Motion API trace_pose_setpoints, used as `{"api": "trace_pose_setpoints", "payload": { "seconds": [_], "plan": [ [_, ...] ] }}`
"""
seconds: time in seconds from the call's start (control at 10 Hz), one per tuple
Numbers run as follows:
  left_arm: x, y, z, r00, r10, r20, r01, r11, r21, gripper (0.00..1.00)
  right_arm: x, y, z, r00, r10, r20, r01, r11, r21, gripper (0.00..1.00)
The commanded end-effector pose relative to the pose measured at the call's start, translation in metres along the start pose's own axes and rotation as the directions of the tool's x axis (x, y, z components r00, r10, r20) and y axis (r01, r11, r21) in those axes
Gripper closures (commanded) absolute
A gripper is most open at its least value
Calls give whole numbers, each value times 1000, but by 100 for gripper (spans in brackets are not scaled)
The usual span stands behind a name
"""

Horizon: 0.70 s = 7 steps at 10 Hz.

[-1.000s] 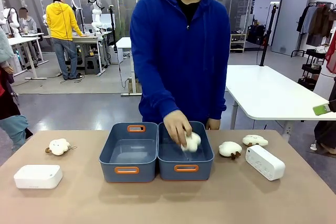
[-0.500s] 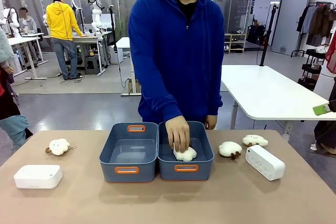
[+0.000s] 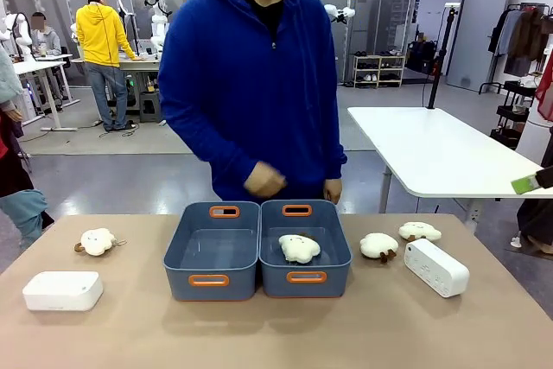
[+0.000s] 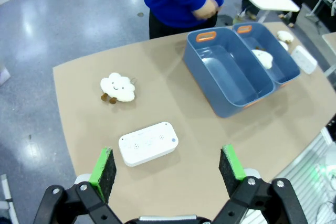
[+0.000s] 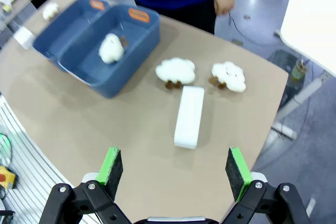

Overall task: Sort the digital clocks into the basket.
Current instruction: Pick up the Digital clock from the table and place it into the empty Plastic storage basket.

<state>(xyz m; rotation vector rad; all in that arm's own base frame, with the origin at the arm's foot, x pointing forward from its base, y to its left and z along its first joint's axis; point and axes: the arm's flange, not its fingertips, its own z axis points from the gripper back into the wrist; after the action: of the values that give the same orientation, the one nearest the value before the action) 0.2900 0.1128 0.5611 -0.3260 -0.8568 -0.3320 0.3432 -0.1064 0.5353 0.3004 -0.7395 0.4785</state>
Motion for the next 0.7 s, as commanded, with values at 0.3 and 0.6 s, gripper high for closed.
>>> {"api": "trace_pose_setpoints", "payload": {
  "seconds": [0.3,0.6],
  "plan": [
    [0,0,-2,1000,-1,-4,1,1000,-4,0,32,12,-137,913,-62,-404,-15,983,-186,0],
    [0,0,-2,1000,-1,-4,1,1000,-4,0,19,-4,-201,904,-125,-408,32,973,-227,0]
  ]
}}
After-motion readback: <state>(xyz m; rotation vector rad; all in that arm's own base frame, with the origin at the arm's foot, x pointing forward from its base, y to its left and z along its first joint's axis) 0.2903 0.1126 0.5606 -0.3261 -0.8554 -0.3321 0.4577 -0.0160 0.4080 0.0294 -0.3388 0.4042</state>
